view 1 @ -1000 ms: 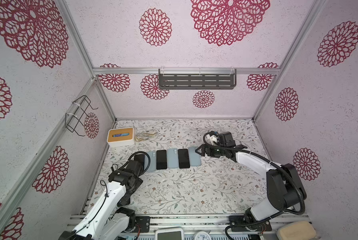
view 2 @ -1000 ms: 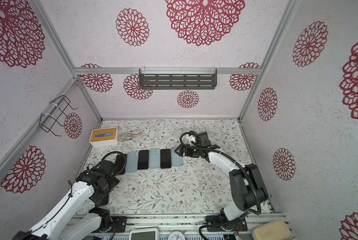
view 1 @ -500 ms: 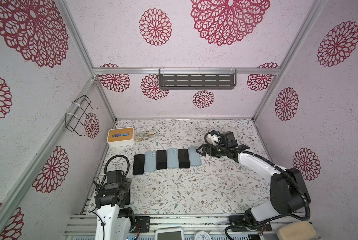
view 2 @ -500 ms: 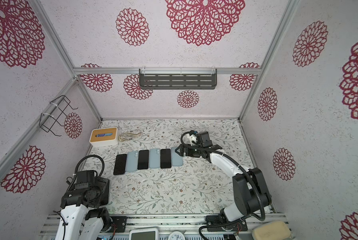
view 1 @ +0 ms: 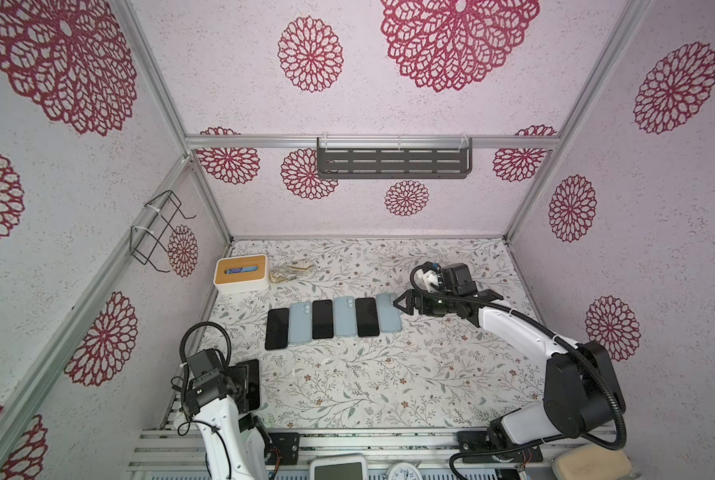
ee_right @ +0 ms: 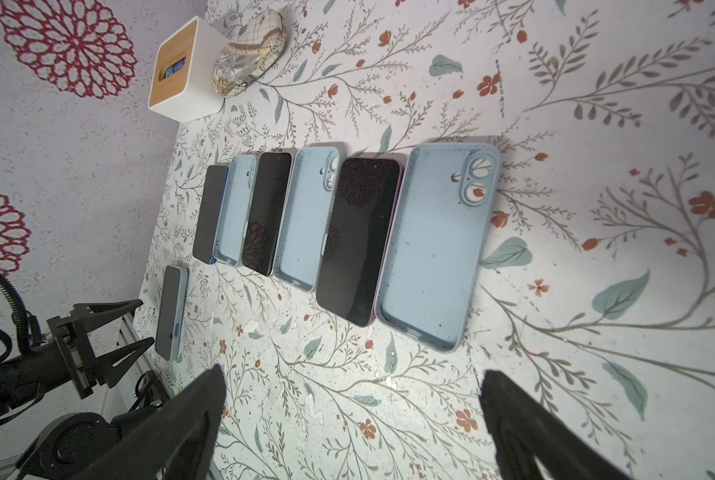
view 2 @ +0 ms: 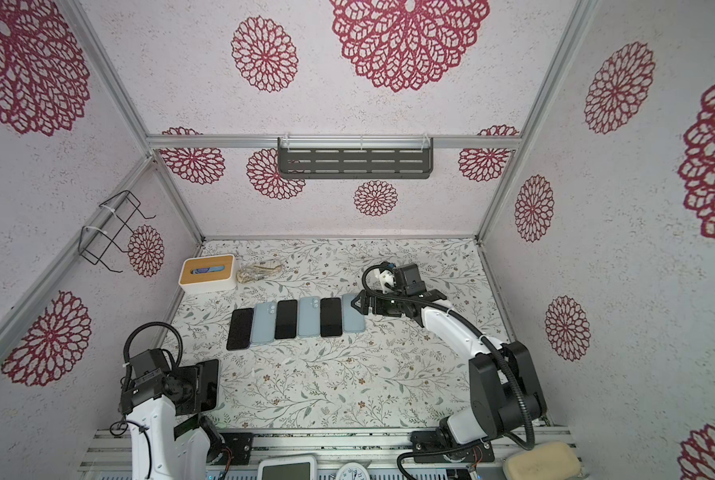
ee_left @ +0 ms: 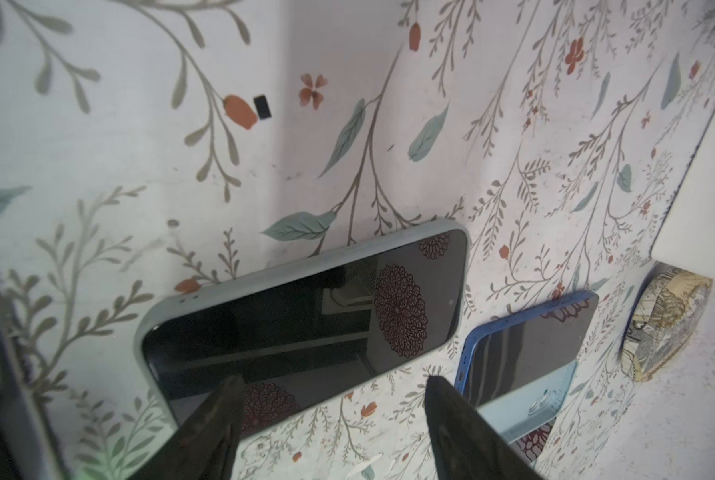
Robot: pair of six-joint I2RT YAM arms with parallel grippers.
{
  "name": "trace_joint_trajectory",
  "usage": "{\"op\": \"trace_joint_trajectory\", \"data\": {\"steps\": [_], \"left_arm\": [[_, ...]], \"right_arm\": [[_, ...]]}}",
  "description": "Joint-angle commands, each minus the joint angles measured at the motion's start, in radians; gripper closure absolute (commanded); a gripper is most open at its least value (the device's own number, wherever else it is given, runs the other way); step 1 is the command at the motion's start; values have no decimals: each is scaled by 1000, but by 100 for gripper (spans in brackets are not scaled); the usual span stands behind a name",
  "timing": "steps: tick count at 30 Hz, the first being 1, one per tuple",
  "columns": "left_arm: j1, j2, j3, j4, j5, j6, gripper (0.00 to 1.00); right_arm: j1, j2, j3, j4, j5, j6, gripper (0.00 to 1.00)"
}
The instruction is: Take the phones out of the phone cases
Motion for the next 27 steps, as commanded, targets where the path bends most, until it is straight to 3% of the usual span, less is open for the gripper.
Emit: {"op": "trace_joint_trajectory", "data": {"steps": [1, 3, 6, 16, 27], "left_arm": [[31, -21, 2, 14, -4, -11, 55], [46, -13, 6, 16, -19, -9, 70], [54, 8, 29, 1, -76, -3, 82], [57, 109, 92, -79, -287, -36, 80], [62, 183, 60, -29, -267, -67, 77]], "right_arm": [[6, -36, -10, -22, 12, -31, 1], [6, -38, -14, -32, 14, -40, 1], [5, -40, -17, -50, 19, -50, 1], [5, -51, -18, -74, 19, -51, 1], [5, -74, -15, -91, 33, -47, 1]]}}
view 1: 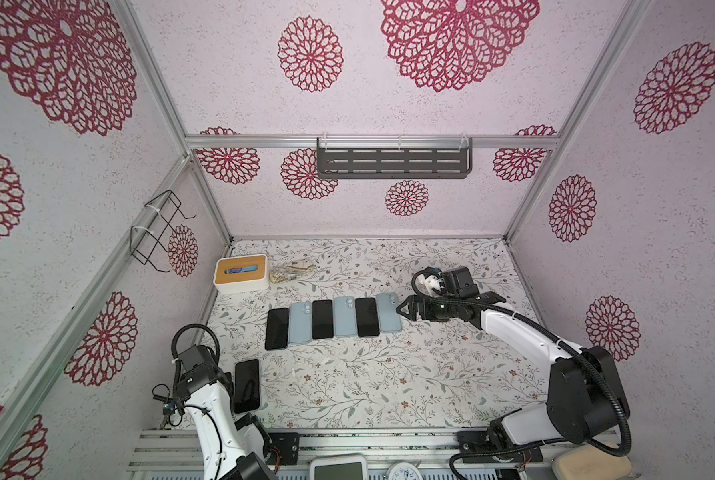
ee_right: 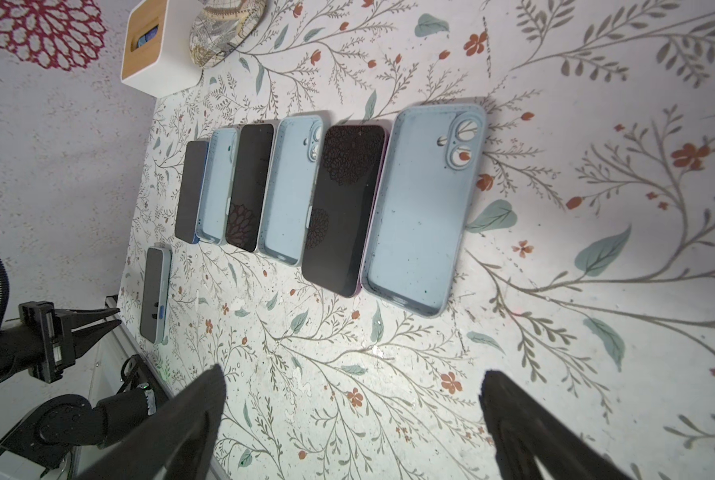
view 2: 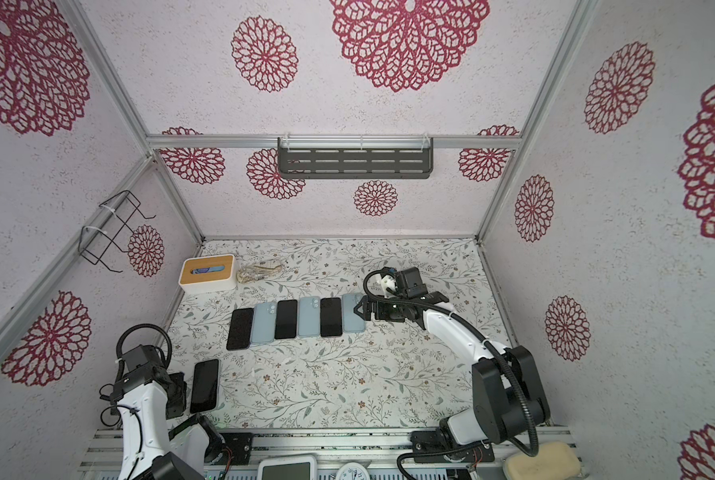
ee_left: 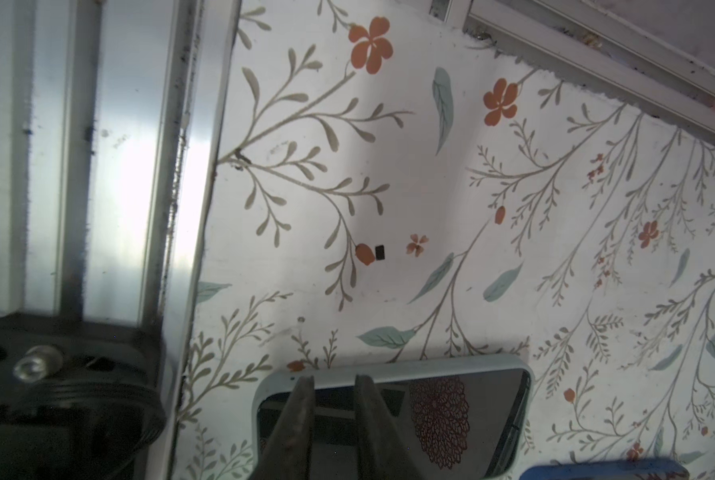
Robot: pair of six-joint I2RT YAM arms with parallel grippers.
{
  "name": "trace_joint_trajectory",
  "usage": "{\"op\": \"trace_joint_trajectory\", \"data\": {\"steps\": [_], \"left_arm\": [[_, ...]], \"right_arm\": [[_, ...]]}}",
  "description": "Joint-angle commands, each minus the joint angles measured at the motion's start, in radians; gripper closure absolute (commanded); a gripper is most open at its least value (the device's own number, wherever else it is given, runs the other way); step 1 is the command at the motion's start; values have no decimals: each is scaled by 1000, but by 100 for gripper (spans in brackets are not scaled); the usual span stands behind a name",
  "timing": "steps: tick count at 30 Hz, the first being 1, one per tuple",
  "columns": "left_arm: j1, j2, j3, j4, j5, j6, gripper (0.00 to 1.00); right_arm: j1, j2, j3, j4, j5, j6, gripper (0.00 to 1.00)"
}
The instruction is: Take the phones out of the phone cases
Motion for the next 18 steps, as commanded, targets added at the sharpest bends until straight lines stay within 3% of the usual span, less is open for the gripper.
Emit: {"op": "trace_joint_trajectory", "data": {"steps": [1, 18], "left_arm": [[9, 12, -23, 37, 11, -22, 77], [0, 44, -119, 169, 169, -83, 79]], "right_arm": [[7, -46, 3, -18, 14, -15, 1], [6, -51, 11, -27, 23, -31, 1]]}}
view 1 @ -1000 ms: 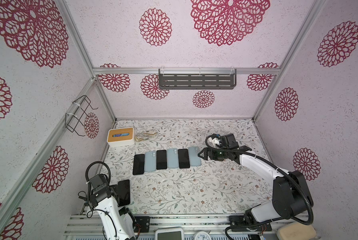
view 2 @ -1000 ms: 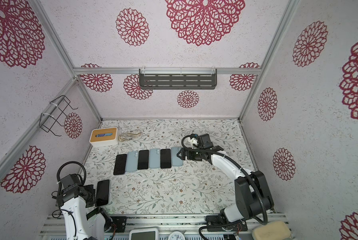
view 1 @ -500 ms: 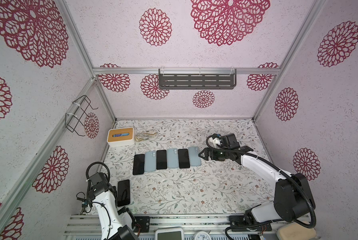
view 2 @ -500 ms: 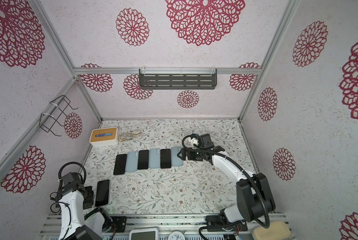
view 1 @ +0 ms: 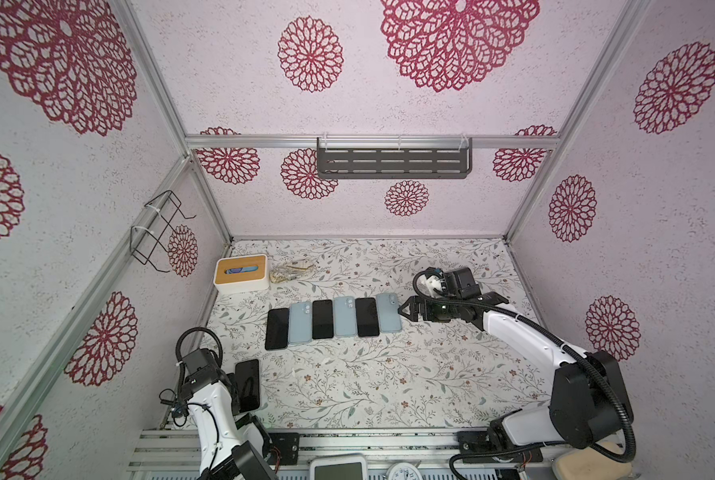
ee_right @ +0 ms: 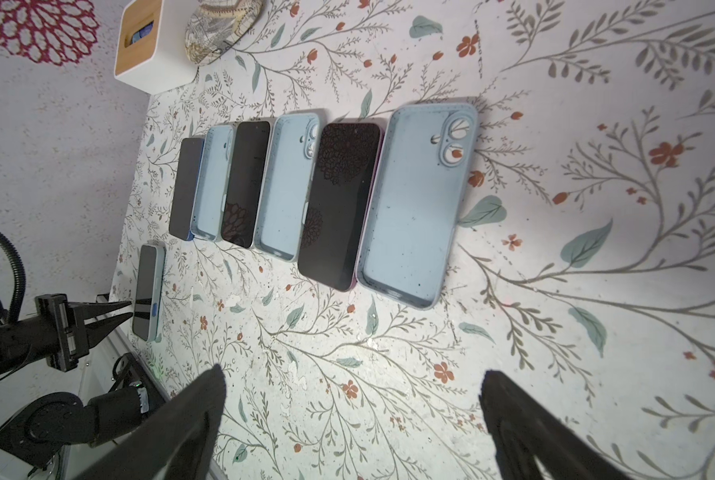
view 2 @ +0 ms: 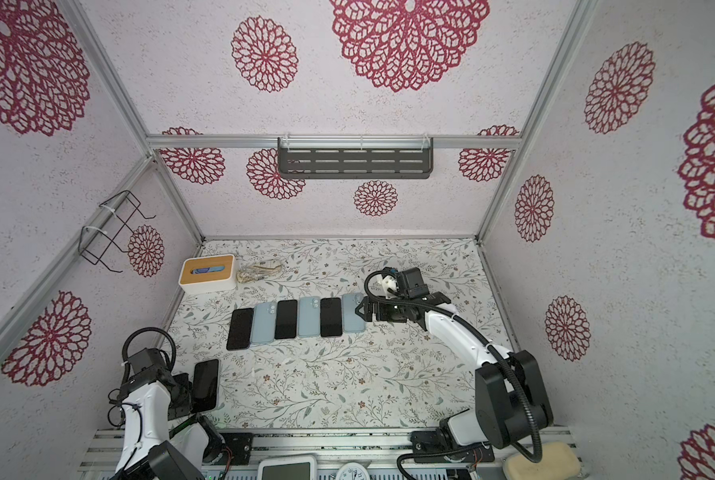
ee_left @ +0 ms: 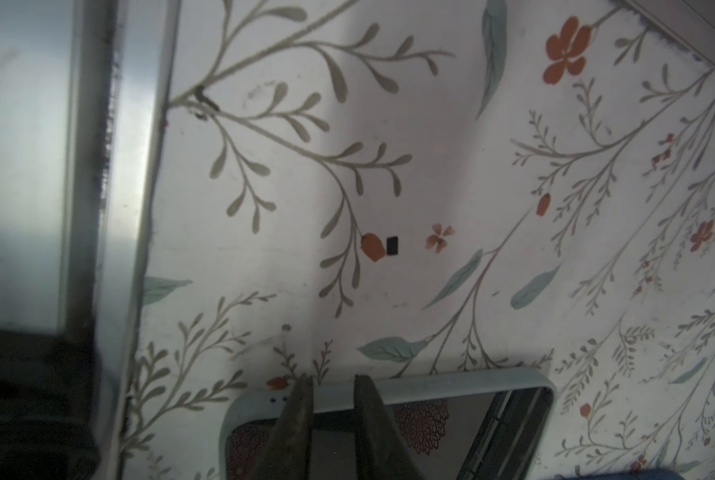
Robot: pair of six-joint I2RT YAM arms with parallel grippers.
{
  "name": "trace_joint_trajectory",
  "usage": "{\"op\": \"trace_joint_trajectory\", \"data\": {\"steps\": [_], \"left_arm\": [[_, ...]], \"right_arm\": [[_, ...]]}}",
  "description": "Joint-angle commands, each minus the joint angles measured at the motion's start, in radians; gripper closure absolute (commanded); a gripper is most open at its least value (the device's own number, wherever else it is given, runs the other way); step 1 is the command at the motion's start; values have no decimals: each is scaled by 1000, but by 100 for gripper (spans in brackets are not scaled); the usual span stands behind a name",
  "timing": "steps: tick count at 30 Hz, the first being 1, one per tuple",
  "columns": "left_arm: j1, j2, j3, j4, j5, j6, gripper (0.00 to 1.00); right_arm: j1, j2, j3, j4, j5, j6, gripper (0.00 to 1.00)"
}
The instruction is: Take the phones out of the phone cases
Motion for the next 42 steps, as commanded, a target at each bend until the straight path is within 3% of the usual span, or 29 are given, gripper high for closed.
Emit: {"op": "trace_joint_trajectory", "data": {"steps": [1, 5, 13, 19, 21, 23, 26, 28, 29, 38, 42], "left_arm": [[-9, 6, -35, 40, 76, -29, 79], [-61, 1, -34, 52, 88, -59, 80], [-269, 15, -20, 90, 42, -177, 81], [-291, 44, -3, 90, 72, -126, 83], [-314, 6, 42, 15, 46, -96, 82], [-351, -49, 80, -46, 13, -79, 73], [-413, -120, 121, -111, -16, -65, 45], [-451, -144, 145, -155, -53, -52, 21], [-471, -144, 157, -167, -68, -33, 2], [-658, 102, 213, -131, -159, 102, 3], [-693, 216, 252, -130, -185, 197, 3]], "right_arm": [[6, -23, 13, 3, 2, -14, 1], [6, -17, 18, 6, 0, -13, 1], [6, -10, 18, 18, -2, -13, 1], [5, -15, 4, 18, 0, -16, 1], [5, -22, -1, 21, -3, -14, 1], [5, -28, -7, 26, -4, -14, 1], [6, -28, -11, 34, -5, -13, 1], [5, -26, -16, 42, -11, -10, 1], [5, -26, -19, 48, -14, -9, 1], [6, 4, -29, 124, -53, 25, 1], [5, 8, -26, 136, -65, 29, 1]]}}
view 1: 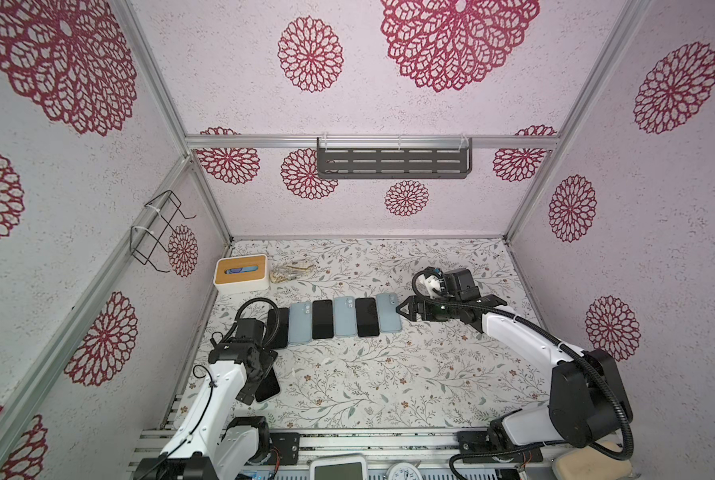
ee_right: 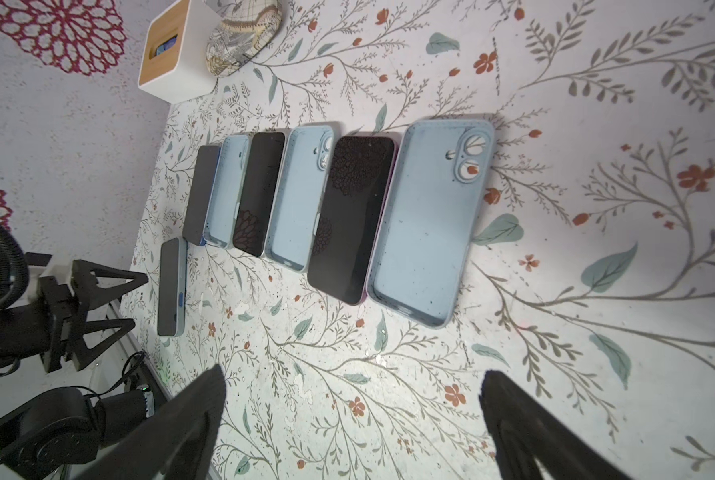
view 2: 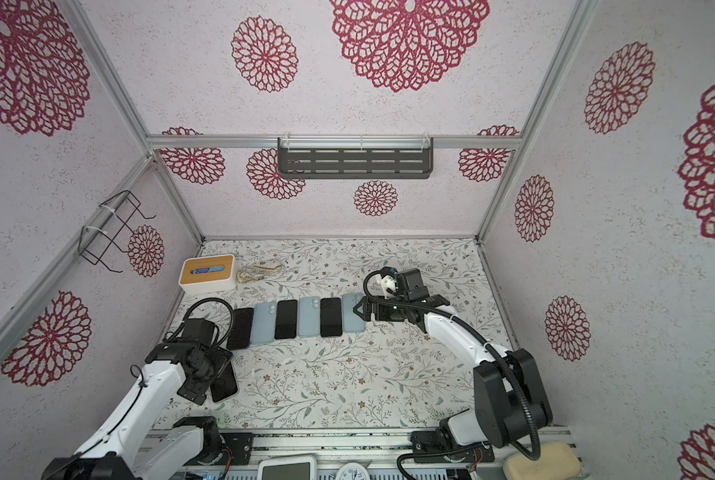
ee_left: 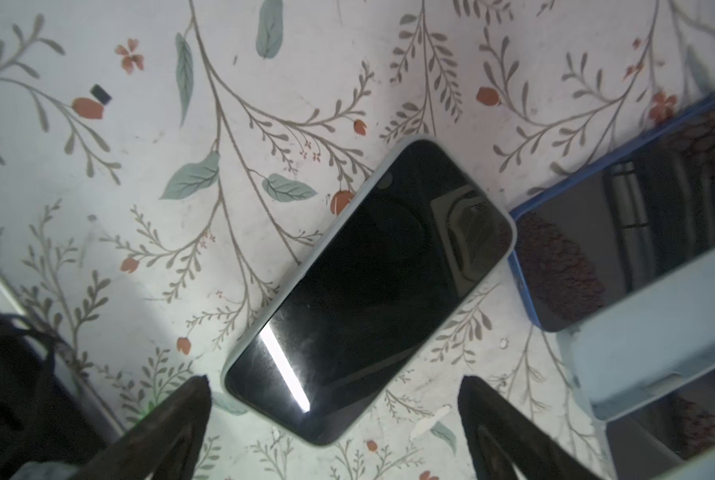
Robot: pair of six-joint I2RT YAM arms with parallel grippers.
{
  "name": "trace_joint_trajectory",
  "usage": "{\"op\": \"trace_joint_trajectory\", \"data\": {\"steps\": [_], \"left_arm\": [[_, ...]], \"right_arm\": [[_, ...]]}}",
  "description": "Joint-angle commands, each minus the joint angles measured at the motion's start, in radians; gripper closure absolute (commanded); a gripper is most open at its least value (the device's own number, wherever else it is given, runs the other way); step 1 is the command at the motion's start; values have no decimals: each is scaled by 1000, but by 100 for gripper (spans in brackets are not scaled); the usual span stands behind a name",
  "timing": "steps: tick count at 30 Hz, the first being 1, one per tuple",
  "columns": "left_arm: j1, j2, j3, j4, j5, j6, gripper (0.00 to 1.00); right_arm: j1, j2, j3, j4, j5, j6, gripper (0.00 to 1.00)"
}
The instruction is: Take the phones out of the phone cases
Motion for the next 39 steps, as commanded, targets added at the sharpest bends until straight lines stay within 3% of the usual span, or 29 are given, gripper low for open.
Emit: {"op": "trace_joint_trajectory", "data": {"steps": [1, 18, 29, 39], "left_arm": [[-20, 54, 40, 12, -53, 104, 3], [13, 109, -75, 211, 78, 255, 3], [78, 106, -119, 262, 93, 259, 1], [59, 110, -107, 198, 44, 219, 1]], "right_arm": [[6, -2, 6, 37, -26, 16, 1], [5, -12, 7, 47, -39, 12, 1], [5, -21, 28, 29, -45, 5, 1], [6, -27, 42, -4, -39, -16, 1]]}}
